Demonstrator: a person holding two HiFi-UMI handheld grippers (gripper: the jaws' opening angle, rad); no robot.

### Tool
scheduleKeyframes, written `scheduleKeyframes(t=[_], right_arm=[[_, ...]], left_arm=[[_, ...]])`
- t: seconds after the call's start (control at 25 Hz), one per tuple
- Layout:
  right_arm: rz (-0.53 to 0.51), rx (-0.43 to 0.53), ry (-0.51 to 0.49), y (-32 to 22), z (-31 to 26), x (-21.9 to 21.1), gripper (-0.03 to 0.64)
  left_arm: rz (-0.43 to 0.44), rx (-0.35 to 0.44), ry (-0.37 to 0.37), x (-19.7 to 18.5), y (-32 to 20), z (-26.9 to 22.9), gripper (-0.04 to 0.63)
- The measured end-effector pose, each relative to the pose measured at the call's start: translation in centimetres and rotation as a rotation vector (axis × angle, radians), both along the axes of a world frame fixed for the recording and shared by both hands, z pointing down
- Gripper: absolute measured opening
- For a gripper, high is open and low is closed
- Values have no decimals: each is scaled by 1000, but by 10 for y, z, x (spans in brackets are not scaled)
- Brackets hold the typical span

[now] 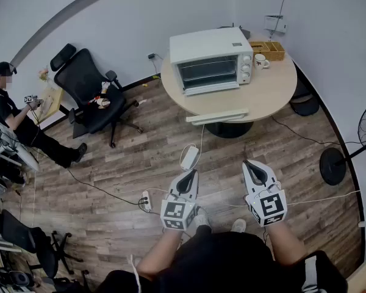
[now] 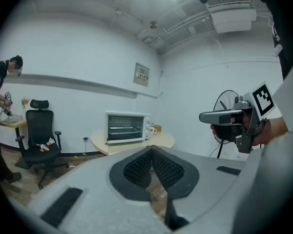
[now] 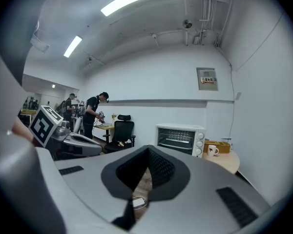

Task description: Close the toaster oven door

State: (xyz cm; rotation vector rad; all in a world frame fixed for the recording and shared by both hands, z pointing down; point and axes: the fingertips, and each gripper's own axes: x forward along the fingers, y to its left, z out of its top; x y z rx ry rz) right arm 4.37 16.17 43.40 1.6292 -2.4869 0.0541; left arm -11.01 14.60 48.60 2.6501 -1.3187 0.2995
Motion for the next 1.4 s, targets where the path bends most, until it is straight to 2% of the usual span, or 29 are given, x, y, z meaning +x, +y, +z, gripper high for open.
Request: scheduleKeyframes(t=[0.36,0.56,0.68,0.88,1.08,1.24,1.4], right_arm=[[20,14,-9,-18,-7,-1,-2],[32,46,-118,-31,-16,-7,-2],[37,69,-141,-43,-20,-15,-2],[35,97,-115,-56,-25,-37,-2],[68,107,-81,-72,-27,-40,-2],[85,90,-69,-78,-21,-42,-2],[31,122,-96,-89,-26,-51,-1]], left_arm=[[3,26,11,-5,-22,-14,6],[22,48,-14,-16,-39,-17,6],[29,52,-29,-28,-53,-13,6],[56,49,-18,-51,-68,-13,6],[113,44,-33,-68,-77,-11,6],[135,46,-34,-68,-85,-11,6],[148,33,-23,-62,-101,-7,6]])
